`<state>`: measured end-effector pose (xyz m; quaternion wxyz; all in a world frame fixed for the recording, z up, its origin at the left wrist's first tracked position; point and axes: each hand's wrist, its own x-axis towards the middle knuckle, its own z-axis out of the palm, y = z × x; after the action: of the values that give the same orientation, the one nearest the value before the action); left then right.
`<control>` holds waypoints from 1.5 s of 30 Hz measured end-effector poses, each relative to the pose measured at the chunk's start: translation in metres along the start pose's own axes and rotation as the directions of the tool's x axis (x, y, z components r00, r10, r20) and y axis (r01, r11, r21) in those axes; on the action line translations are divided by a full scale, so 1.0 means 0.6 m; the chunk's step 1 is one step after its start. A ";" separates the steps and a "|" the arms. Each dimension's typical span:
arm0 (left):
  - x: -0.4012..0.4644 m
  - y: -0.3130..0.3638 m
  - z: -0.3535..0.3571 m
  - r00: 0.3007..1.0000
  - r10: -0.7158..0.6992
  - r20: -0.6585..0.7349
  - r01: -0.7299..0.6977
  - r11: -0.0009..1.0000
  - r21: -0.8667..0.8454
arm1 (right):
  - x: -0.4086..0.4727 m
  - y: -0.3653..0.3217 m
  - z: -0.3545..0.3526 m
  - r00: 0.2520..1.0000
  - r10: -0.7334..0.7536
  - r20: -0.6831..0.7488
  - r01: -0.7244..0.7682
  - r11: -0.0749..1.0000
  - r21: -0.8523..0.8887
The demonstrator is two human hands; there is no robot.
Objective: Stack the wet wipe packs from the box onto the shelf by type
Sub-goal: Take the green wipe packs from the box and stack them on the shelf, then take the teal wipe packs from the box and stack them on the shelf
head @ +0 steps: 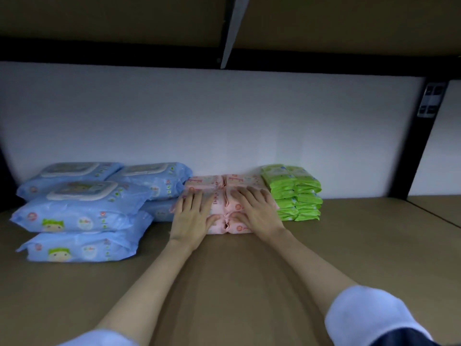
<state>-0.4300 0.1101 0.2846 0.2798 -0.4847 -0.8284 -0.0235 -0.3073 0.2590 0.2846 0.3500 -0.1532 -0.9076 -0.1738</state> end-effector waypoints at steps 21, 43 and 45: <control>-0.476 0.092 -0.210 0.993 -0.023 -0.118 -0.033 0.891 -0.453 | -0.367 -0.261 -0.291 0.984 0.178 0.010 -0.174 0.942 0.287; -0.985 0.167 0.173 0.282 -0.140 0.949 0.876 0.441 -0.195 | -0.951 -0.510 -0.057 -0.058 0.053 0.997 -0.930 0.360 -0.073; -1.000 0.168 0.210 0.244 -0.168 0.955 0.921 0.350 -0.173 | -0.953 -0.521 -0.041 -0.113 0.101 0.989 -0.960 0.245 -0.134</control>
<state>-0.1790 -0.2715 -0.1371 -0.4012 -0.1192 -0.8765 -0.2378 -0.0136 -0.1198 -0.1572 -0.1810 -0.4894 -0.6877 0.5048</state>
